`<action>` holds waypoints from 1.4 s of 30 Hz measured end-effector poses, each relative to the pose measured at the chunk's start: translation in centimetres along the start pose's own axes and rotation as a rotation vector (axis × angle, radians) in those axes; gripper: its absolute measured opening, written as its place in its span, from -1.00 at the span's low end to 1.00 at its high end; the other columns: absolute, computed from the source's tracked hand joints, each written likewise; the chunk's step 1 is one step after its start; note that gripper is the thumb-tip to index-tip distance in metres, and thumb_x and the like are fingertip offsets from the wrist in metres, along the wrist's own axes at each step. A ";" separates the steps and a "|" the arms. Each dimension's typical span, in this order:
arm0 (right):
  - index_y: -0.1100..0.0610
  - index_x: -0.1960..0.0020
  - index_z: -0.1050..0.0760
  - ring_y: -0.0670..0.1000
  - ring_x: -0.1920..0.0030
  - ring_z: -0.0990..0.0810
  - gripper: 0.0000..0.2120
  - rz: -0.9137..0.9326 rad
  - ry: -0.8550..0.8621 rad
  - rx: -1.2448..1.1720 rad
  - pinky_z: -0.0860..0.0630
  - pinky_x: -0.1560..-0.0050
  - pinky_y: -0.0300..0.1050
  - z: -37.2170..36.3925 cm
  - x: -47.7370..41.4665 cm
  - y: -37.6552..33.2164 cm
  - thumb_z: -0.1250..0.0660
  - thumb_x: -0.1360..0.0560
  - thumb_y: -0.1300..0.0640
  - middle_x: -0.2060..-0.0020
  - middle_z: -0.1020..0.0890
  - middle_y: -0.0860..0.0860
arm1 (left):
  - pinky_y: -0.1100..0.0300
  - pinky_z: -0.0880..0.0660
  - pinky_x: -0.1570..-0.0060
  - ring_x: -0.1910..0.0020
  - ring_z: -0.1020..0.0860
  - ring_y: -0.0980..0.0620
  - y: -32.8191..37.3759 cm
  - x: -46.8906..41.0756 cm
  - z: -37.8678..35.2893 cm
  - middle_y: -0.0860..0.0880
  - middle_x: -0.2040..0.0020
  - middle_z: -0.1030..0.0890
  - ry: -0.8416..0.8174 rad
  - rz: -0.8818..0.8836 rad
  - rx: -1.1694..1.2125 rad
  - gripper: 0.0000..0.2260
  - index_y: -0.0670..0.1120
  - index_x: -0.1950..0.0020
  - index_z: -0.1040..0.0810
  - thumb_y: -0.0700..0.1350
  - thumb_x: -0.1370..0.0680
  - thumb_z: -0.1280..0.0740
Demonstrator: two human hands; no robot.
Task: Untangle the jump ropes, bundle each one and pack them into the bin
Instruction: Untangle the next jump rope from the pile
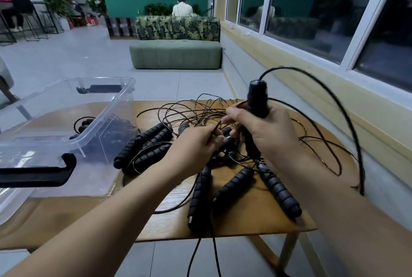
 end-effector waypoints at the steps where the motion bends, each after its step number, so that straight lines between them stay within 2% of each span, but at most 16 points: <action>1: 0.21 0.07 -0.69 0.15 0.30 -0.64 -0.91 0.018 0.018 -0.027 -0.55 0.24 -0.01 0.4 0.0 -0.8 -0.52 -0.58 0.19 0.15 -0.78 0.18 | 0.03 -0.54 0.05 0.12 -0.60 0.06 -0.6 0.0 -0.3 0.12 0.19 -0.66 -0.012 0.020 -0.003 -0.87 0.06 0.00 -0.59 0.04 -0.69 -0.31; 5: 0.22 0.00 -0.66 0.04 0.28 -0.64 -0.91 0.067 0.121 -0.184 -0.55 0.24 -0.13 3.2 -0.2 -3.6 -0.49 -0.59 0.18 0.11 -0.78 0.14 | -0.02 -0.56 0.03 0.13 -0.60 0.03 -2.6 -0.2 -0.9 0.11 0.19 -0.65 -0.030 0.058 -0.017 -0.83 0.01 0.04 -0.61 0.03 -0.69 -0.32; 10: 0.19 -0.08 -0.64 0.00 0.31 -0.63 -0.86 0.032 0.233 -0.284 -0.52 0.27 -0.13 5.0 -1.1 -3.0 -0.51 -0.59 0.14 0.05 -0.79 0.14 | -0.05 -0.53 0.04 0.10 -0.61 -0.07 -3.6 -0.8 -0.7 0.00 0.16 -0.67 -0.042 0.089 -0.059 -0.72 -0.07 0.03 -0.63 0.05 -0.73 -0.25; 14: 0.22 -0.17 -0.65 0.01 0.32 -0.65 -0.79 -0.016 0.155 -0.237 -0.57 0.25 -0.19 3.7 -1.0 -1.8 -0.51 -0.58 0.15 0.06 -0.79 0.17 | -0.04 -0.50 0.04 0.10 -0.60 -0.04 -2.6 -1.0 0.0 0.04 0.17 -0.67 0.024 0.065 -0.051 -0.71 -0.04 0.07 -0.59 0.05 -0.75 -0.22; 17: 0.20 -0.14 -0.68 0.05 0.33 -0.66 -0.82 -0.037 0.078 -0.131 -0.55 0.30 -0.21 1.9 -0.7 -0.7 -0.53 -0.58 0.16 0.10 -0.79 0.17 | -0.04 -0.46 0.04 0.09 -0.58 -0.05 -0.6 -0.8 0.6 0.03 0.15 -0.65 0.080 0.013 -0.049 -0.72 -0.04 0.07 -0.56 0.03 -0.75 -0.20; 21: 0.15 0.03 -0.71 0.16 0.30 -0.71 -0.92 -0.024 0.023 0.058 -0.55 0.31 -0.11 0.2 -0.5 1.1 -0.54 -0.57 0.13 0.18 -0.78 0.13 | -0.02 -0.43 0.11 0.10 -0.54 -0.07 2.3 -0.2 1.2 -0.02 0.09 -0.64 0.128 -0.076 -0.036 -0.73 -0.09 -0.03 -0.56 0.03 -0.76 -0.18; 24: 0.14 0.09 -0.71 0.23 0.25 -0.75 -0.88 -0.013 0.004 0.167 -0.56 0.26 -0.02 -0.5 -0.3 1.7 -0.55 -0.56 0.09 0.22 -0.77 0.13 | 0.04 -0.36 0.20 0.15 -0.53 -0.04 2.7 0.0 1.2 0.04 0.17 -0.60 0.132 -0.104 -0.003 -0.86 -0.04 0.01 -0.54 -0.12 -0.72 -0.24; 26: 0.15 0.08 -0.71 0.16 0.28 -0.73 -0.90 -0.012 -0.018 0.152 -0.55 0.29 -0.07 -0.8 -0.1 1.4 -0.53 -0.57 0.14 0.21 -0.78 0.12 | 0.10 -0.31 0.27 0.27 -0.46 0.12 2.2 0.1 1.1 0.15 0.28 -0.51 0.124 -0.114 0.033 -0.83 0.07 0.10 -0.45 -0.13 -0.68 -0.26; 28: 0.20 0.06 -0.71 0.09 0.31 -0.70 -0.89 -0.003 -0.045 0.117 -0.53 0.30 -0.12 -1.0 0.2 0.7 -0.52 -0.58 0.16 0.20 -0.77 0.15 | 0.14 -0.31 0.29 0.31 -0.44 0.18 1.1 -0.1 0.8 0.16 0.32 -0.50 0.113 -0.108 0.044 -0.82 0.12 0.12 -0.41 -0.05 -0.68 -0.29; 33: 0.23 0.02 -0.65 0.12 0.30 -0.63 -0.93 0.063 -0.094 -0.098 -0.52 0.30 -0.09 -0.4 1.0 -3.0 -0.48 -0.60 0.23 0.13 -0.76 0.22 | 0.09 -0.38 0.18 0.19 -0.54 0.07 -2.5 -0.4 -0.5 0.15 0.27 -0.58 0.058 0.006 0.014 -0.85 0.10 0.10 -0.58 0.00 -0.67 -0.36; 36: 0.23 -0.04 -0.63 0.08 0.26 -0.65 -0.91 0.101 -0.022 -0.177 -0.56 0.25 -0.10 1.4 0.6 -4.4 -0.47 -0.61 0.21 0.09 -0.77 0.19 | 0.02 -0.52 0.06 0.09 -0.62 -0.01 -4.3 -0.7 -0.6 0.07 0.15 -0.67 0.050 0.067 -0.046 -0.82 0.00 0.01 -0.63 0.05 -0.69 -0.33; 39: 0.25 -0.11 -0.62 0.04 0.27 -0.65 -0.84 0.077 0.123 -0.252 -0.54 0.24 -0.12 3.4 -0.3 -3.9 -0.48 -0.60 0.18 0.09 -0.77 0.15 | -0.03 -0.54 0.05 0.12 -0.62 -0.02 -5.2 -1.0 -0.1 0.04 0.16 -0.69 0.067 0.109 -0.042 -0.75 -0.03 0.01 -0.60 0.08 -0.72 -0.25; 42: 0.23 -0.15 -0.63 0.01 0.29 -0.63 -0.81 0.035 0.199 -0.301 -0.52 0.25 -0.13 4.3 -0.9 -2.8 -0.49 -0.60 0.15 0.09 -0.77 0.14 | 0.08 -0.49 0.13 0.17 -0.62 0.04 -4.4 -1.2 0.5 0.08 0.15 -0.70 0.098 0.123 -0.020 -0.74 -0.02 -0.05 -0.60 0.05 -0.76 -0.18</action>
Point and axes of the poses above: each hand's wrist, its own x-axis away from the middle knuckle, its own z-axis out of the back of the hand, y = z × x, the point moved 5 cm from there along -x, towards the middle knuckle
